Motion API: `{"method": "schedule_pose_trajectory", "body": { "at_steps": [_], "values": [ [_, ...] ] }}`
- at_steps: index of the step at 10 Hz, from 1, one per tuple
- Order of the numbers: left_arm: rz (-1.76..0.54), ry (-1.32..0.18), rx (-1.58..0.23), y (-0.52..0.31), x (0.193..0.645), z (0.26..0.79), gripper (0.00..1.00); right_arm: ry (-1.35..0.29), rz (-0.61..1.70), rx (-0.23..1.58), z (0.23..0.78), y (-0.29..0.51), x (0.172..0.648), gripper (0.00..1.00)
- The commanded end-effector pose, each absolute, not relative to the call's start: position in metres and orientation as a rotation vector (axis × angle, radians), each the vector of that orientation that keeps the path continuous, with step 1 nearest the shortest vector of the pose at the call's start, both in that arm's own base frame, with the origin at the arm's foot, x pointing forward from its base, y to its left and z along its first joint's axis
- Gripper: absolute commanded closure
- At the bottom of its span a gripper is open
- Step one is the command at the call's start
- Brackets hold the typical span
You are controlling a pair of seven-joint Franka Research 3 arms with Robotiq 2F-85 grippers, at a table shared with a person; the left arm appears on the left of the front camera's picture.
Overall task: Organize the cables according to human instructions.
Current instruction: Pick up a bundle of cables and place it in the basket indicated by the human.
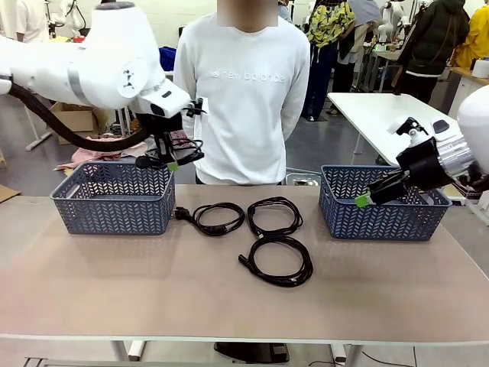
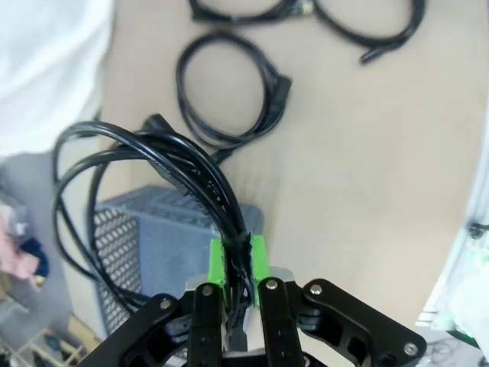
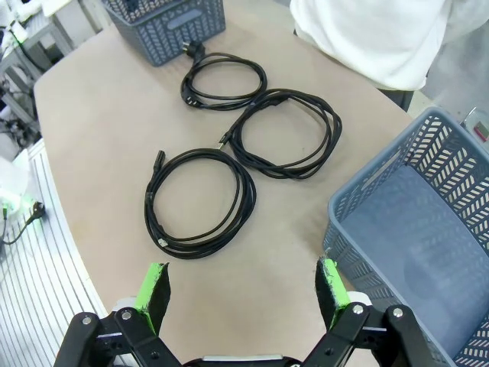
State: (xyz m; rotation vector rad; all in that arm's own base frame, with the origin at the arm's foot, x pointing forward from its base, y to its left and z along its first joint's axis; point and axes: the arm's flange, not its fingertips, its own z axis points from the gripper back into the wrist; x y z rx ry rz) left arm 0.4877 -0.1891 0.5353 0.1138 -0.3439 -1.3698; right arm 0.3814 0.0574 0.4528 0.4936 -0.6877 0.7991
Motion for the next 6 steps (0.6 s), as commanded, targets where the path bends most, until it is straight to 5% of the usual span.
{"method": "schedule_pose_trajectory", "body": {
  "at_steps": [1, 6],
  "values": [
    [-1.304, -0.359, 0.112, -0.171, 0.487, 0.539, 1.0, -0.719, 0.821, 0.501, 0.45, 0.057, 0.386, 0.0],
    [-1.297, -0.345, 0.112, -0.155, 0.497, 0.537, 1.0, -0.719, 0.821, 0.501, 0.45, 0.057, 0.386, 0.0]
  ]
}}
